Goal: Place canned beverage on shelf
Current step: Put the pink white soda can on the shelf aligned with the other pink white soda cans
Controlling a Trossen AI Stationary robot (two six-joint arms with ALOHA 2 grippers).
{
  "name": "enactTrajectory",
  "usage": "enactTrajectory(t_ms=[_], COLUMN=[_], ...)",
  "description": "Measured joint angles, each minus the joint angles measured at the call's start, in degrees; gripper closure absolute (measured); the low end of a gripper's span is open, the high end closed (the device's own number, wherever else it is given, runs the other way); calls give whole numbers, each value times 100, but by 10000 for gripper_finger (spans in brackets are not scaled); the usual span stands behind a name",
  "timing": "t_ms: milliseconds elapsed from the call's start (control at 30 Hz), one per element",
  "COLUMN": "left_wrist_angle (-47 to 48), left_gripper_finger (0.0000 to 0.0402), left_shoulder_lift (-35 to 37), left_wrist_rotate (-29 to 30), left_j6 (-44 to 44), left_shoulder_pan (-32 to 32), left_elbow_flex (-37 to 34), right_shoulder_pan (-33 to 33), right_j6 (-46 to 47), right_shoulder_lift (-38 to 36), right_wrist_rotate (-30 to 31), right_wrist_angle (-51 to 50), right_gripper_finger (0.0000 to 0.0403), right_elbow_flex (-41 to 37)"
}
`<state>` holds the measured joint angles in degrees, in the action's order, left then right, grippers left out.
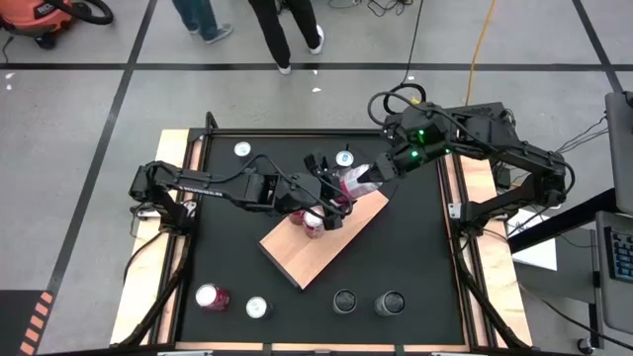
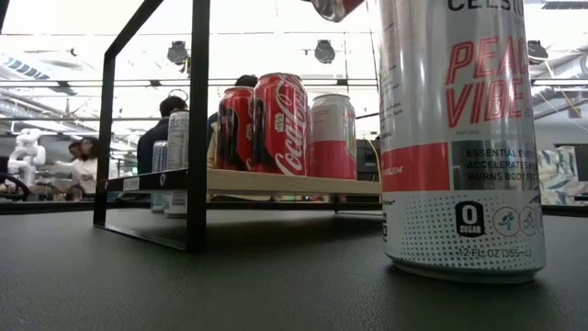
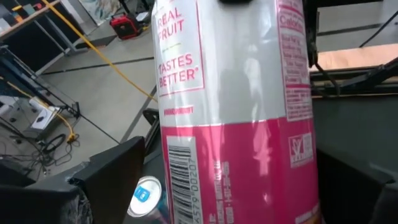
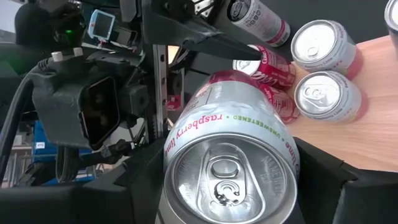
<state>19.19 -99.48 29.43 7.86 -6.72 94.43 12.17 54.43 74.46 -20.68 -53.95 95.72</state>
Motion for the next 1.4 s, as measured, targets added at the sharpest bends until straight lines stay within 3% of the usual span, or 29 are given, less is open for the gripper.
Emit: enactTrajectory(t_ms=[433,733,1100,1400], left_wrist_angle=[86,89,68,102], left_gripper_finger=[117,120,120,120], left_shoulder_lift=[0,0,1,58], left_wrist_rotate=[14,73,40,-536], left_j6=[-496,-563,-695,-1436], left_shoulder_pan=[-4,-91,-222,-232], left_elbow_flex=[0,0,0,-13], right_shoulder_pan=[8,8,-3,58], right_j6=[18,-47,-371,-937], right_shoulder_lift=[4,4,-7,-66], right_wrist_rotate=[17,-28,-115,-57], right_wrist_angle=[59,57,54,143], right_gripper_finger=[149,144,85,55], right_elbow_flex=[0,0,0,0])
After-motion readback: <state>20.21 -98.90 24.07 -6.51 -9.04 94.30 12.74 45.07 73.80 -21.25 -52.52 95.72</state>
